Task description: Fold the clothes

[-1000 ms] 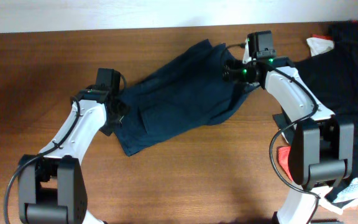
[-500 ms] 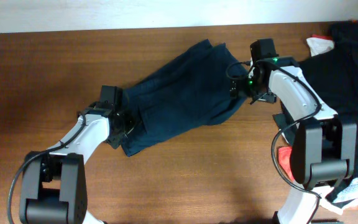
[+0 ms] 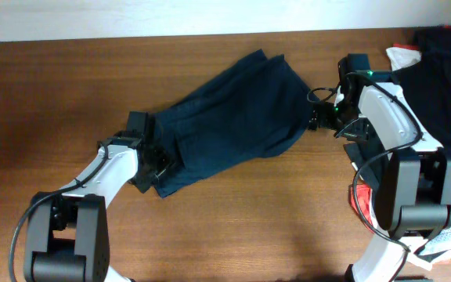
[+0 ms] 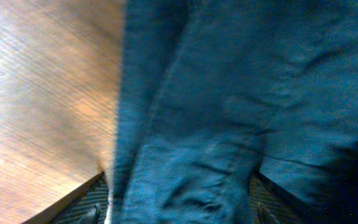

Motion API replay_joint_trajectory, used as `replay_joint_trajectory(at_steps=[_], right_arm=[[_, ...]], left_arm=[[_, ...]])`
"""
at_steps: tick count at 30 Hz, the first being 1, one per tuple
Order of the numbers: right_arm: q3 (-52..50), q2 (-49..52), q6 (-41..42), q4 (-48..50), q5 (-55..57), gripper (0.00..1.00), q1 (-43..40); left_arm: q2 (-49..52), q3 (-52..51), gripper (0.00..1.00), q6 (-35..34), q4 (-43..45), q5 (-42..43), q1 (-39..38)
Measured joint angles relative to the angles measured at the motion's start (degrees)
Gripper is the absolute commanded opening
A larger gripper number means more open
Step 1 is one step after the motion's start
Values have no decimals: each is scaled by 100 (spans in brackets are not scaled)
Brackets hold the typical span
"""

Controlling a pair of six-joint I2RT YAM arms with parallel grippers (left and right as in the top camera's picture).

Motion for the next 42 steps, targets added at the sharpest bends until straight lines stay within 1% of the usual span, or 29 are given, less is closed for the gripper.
replay_joint_trajectory(at_steps=[4, 5, 6, 7, 8, 9, 12, 13, 16, 18, 19, 21, 22, 23, 24, 25, 27, 30, 33, 36, 39, 42], right_arm=[[0, -22, -7, -61, 0, 99, 0], [0, -22, -4, -61, 0, 99, 0], [0, -22, -4, -61, 0, 99, 0], [0, -22, -7, -61, 0, 99, 0], [0, -22, -7, -61, 0, 99, 0], [0, -24, -4, -70, 0, 99, 0], [0, -26, -4, -105, -4, 99, 0], [0, -26, -4, -103, -9, 99, 0], [0, -26, -7, -105, -50, 100, 0], [0, -39, -85, -107, -120, 90, 0], [13, -50, -170, -129, -214, 83, 0], [164, -70, -549, -229, -656, 41, 0], [232, -83, -745, -232, -925, 27, 0], [284, -105, -903, -229, -1165, 17, 7], [310, -127, -1025, -234, -1360, 14, 15], [326, -153, -1126, -245, -1587, 13, 39], [328, -184, -1298, -291, -1991, 12, 192], [326, -184, -1425, -271, -2221, 11, 586], [238, -184, -1510, -92, -2393, 10, 1338], [-63, -188, -1475, 426, -2483, 10, 1998], [-420, -188, -1307, 970, -2507, 10, 2420], [-1049, -192, -1095, 1958, -2524, 10, 3012]], left_arm=[[-7, -2, 81, 2, -20, -50, 0], [-9, -2, 80, 2, -13, -63, 0], [-9, -4, 76, 0, 2, -70, 0], [-9, -7, 67, 0, 24, -87, 0], [-9, -11, 56, -7, 72, -109, 0], [-9, -33, 40, 13, 234, -157, 0], [4, -98, 12, 28, 553, -166, -9], [7, -103, 1, 46, 573, -166, -15], [7, -101, 1, 63, 511, -168, -39], [2, -81, 1, 90, 339, -166, -39], [0, -63, 1, 164, 208, -166, -37], [-28, 11, 0, 525, -389, -160, -9], [-50, 39, 0, 723, -728, -160, 22], [-79, 74, 0, 927, -1064, -170, 68], [-101, 157, 0, 1130, -1497, -168, 122], [-160, 262, 1, 1349, -1958, -173, 181], [-376, 588, 0, 1722, -2529, -175, 275], [-710, 1056, 0, 2070, -3018, -144, 271], [-1132, 1434, 1, 2389, -3316, -52, 273], [-1353, 1670, 0, 2594, -3571, 2, 271], [-1482, 1965, 0, 2691, -3829, 28, 273], [-1569, 2291, 1, 2750, -3921, 138, 273]])
